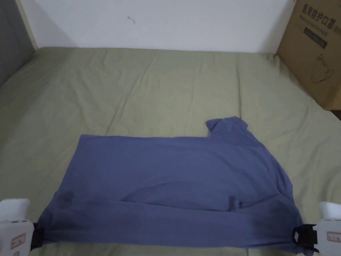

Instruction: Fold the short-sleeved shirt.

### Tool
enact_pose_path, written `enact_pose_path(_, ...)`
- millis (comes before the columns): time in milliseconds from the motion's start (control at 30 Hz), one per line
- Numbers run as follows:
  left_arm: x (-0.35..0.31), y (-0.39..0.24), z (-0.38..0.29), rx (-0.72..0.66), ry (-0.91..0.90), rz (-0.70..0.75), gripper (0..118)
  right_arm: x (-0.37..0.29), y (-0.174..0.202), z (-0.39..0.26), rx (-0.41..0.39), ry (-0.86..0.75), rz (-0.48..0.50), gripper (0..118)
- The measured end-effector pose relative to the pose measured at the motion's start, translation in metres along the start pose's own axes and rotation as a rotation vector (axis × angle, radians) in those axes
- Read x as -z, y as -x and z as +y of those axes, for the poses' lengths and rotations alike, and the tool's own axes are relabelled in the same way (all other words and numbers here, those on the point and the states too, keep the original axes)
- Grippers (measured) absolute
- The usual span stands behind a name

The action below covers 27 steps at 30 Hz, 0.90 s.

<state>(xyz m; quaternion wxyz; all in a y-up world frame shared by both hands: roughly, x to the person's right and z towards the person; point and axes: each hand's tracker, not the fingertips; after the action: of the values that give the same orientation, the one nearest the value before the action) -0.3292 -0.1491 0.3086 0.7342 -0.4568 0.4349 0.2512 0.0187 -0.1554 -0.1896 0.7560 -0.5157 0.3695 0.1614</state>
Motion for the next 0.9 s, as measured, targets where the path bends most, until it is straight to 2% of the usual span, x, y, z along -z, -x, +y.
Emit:
enact_pose_path(33, 0.004, -0.001, -0.003, -0.01, 0.0, -0.005, 7, 0.012, -0.009, 0.0, 0.008, 0.004, 0.002, 13)
enact_pose_path(67, 0.006, -0.002, -0.007, -0.018, 0.007, -0.01, 18, 0.016, -0.01, -0.001, 0.016, 0.014, 0.005, 29)
enact_pose_path(100, 0.007, -0.003, -0.008, -0.02, 0.014, 0.0, 40, 0.016, -0.007, -0.001, 0.004, 0.04, -0.043, 53)
enact_pose_path(133, 0.007, -0.004, -0.008, -0.016, 0.024, 0.031, 75, 0.015, -0.005, -0.001, -0.028, 0.032, -0.092, 83)
enact_pose_path(167, 0.006, -0.003, -0.007, -0.013, 0.023, 0.036, 95, 0.014, -0.006, 0.0, -0.052, 0.022, -0.11, 87)
enact_pose_path(200, 0.003, -0.002, -0.007, -0.016, 0.014, 0.032, 101, 0.009, -0.007, 0.003, -0.049, 0.001, -0.094, 87)
enact_pose_path(333, -0.024, -0.001, 0.014, -0.082, -0.087, -0.042, 98, -0.012, -0.005, 0.029, -0.004, -0.079, -0.025, 86)
enact_pose_path(367, -0.03, -0.003, 0.021, -0.096, -0.109, -0.053, 91, -0.015, -0.002, 0.037, -0.008, -0.101, -0.015, 84)
enact_pose_path(400, -0.035, -0.006, 0.029, -0.107, -0.146, -0.081, 74, -0.018, 0.001, 0.047, -0.016, -0.124, 0.004, 75)
enact_pose_path(433, -0.038, -0.008, 0.035, -0.111, -0.178, -0.116, 32, -0.022, 0.008, 0.055, -0.027, -0.142, 0.031, 50)
enact_pose_path(467, -0.039, -0.013, 0.043, -0.108, -0.199, -0.132, 1, -0.022, 0.012, 0.063, -0.036, -0.162, 0.046, 23)
enact_pose_path(500, -0.037, -0.021, 0.051, -0.101, -0.199, -0.126, 0, -0.019, 0.017, 0.071, -0.036, -0.166, 0.042, 2)
enact_pose_path(567, -0.026, -0.036, 0.064, -0.048, -0.202, -0.059, 0, -0.006, 0.022, 0.083, -0.032, -0.181, 0.038, 2)
enact_pose_path(633, -0.012, -0.049, 0.076, -0.017, -0.172, -0.07, 0, 0.008, 0.025, 0.096, -0.007, -0.16, 0.095, 2)
enact_pose_path(667, -0.006, -0.054, 0.081, -0.024, -0.165, -0.079, 0, 0.015, 0.029, 0.102, 0.002, -0.151, 0.094, 1)
enact_pose_path(800, 0.01, -0.071, 0.098, 0.0, -0.148, -0.104, 0, 0.036, 0.046, 0.131, -0.05, -0.155, 0.067, 1)
enact_pose_path(867, 0.017, -0.075, 0.107, 0.015, -0.142, -0.101, 0, 0.054, 0.042, 0.156, -0.067, -0.162, 0.065, 1)
enact_pose_path(900, 0.021, -0.077, 0.111, 0.015, -0.141, -0.102, 0, 0.061, 0.043, 0.17, -0.078, -0.169, 0.061, 4)
